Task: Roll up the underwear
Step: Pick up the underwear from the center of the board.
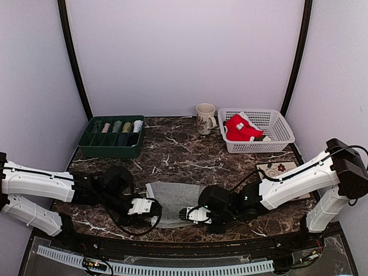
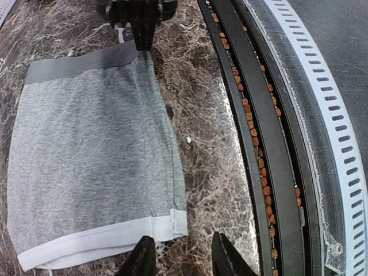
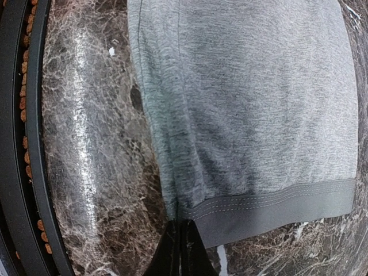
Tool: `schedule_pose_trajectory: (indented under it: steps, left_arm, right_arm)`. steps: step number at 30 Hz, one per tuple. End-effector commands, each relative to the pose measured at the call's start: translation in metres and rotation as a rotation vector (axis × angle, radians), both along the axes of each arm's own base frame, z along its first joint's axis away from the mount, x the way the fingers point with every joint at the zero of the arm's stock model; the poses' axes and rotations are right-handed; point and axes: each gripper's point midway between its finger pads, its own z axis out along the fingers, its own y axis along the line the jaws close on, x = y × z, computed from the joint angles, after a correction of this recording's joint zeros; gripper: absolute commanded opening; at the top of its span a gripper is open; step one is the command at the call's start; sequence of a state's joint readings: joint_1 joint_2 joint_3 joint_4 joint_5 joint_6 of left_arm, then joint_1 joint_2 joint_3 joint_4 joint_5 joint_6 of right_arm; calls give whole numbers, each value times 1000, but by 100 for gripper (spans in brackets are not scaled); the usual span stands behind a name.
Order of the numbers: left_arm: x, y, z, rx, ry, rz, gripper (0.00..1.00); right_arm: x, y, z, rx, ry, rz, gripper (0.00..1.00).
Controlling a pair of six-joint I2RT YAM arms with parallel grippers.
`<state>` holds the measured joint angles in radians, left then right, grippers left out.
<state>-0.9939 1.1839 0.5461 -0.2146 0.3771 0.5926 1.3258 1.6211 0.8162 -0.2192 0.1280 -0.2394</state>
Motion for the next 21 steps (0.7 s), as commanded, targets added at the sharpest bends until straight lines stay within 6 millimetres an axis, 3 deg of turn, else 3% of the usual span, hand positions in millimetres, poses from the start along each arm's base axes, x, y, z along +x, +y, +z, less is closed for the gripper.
schedule_pose_trajectory:
  steps: [1, 13, 21]
  left_arm:
    - [1, -8, -12, 5, -52, -49, 35]
    - [10, -10, -47, 133, -87, -65, 34]
    - [-10, 0, -68, 235, -61, -152, 16]
  right_arm:
    - [1, -2, 4, 13, 13, -27, 0]
    - [1, -2, 4, 13, 13, -35, 0]
    - [1, -5, 3, 4, 19, -39, 0]
